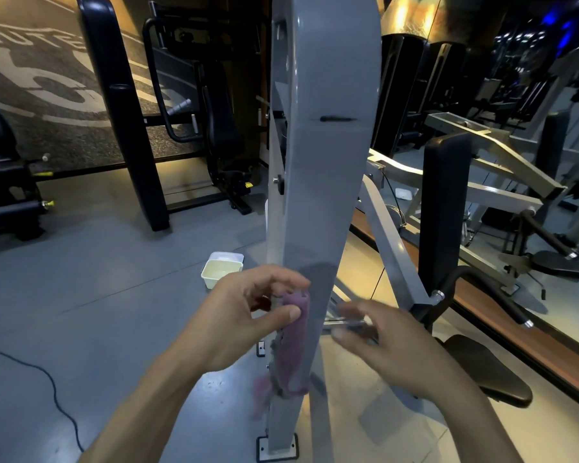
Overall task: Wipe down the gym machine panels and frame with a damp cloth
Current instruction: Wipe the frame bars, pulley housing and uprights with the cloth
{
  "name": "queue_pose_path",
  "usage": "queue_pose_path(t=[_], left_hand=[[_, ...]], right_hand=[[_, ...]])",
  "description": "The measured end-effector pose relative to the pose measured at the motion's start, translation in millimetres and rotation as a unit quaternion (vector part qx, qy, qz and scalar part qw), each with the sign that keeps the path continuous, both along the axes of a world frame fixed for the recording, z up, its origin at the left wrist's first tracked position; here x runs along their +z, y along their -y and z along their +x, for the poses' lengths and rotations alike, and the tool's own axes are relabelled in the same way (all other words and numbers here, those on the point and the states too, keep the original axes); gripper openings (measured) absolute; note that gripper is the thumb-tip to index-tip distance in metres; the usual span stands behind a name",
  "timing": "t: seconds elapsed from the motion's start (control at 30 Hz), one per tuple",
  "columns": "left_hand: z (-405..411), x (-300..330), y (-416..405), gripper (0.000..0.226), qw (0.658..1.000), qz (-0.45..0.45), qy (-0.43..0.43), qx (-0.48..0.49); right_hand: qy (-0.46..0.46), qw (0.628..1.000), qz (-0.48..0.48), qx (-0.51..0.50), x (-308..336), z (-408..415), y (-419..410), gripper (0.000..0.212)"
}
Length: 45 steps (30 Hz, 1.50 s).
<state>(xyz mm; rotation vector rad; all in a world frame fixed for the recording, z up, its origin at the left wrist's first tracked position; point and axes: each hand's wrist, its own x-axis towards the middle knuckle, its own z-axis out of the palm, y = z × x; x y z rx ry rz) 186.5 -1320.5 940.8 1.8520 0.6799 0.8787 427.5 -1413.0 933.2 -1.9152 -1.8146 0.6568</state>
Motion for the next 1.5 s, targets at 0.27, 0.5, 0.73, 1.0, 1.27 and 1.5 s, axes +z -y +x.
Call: queue_pose_path(t=[0.27, 0.5, 0.73, 1.0, 1.27, 1.5], left_hand=[[2, 31, -1, 0.036, 0.993, 0.084, -0.078, -0.027], [2, 30, -4, 0.033, 0.996, 0.057, -0.07, 0.021], [7, 29, 4, 0.031, 1.0, -0.008, -0.014, 0.012], [10, 28, 13, 0.032, 0.991, -0.098, 0.093, 0.006], [11, 33, 23, 0.036, 0.996, -0.034, 0.087, -0.003], [3, 36, 26, 0.035, 0.996, -0.001, 0.086, 0.04]], right_hand=[[-0.4, 0.912, 0.068, 0.063, 7, -21, -24, 0.048], [-0.273, 0.951, 0.135, 0.061, 28, -27, -18, 0.022], [-0.195, 0.965, 0.172, 0.045, 38, -29, -7, 0.002], [-0.227, 0.957, 0.177, 0.037, 58, -26, 0, 0.011], [-0.224, 0.945, 0.237, -0.005, 50, -43, 2, 0.003], [-0.233, 0.934, 0.258, 0.081, 51, -38, 6, 0.011]])
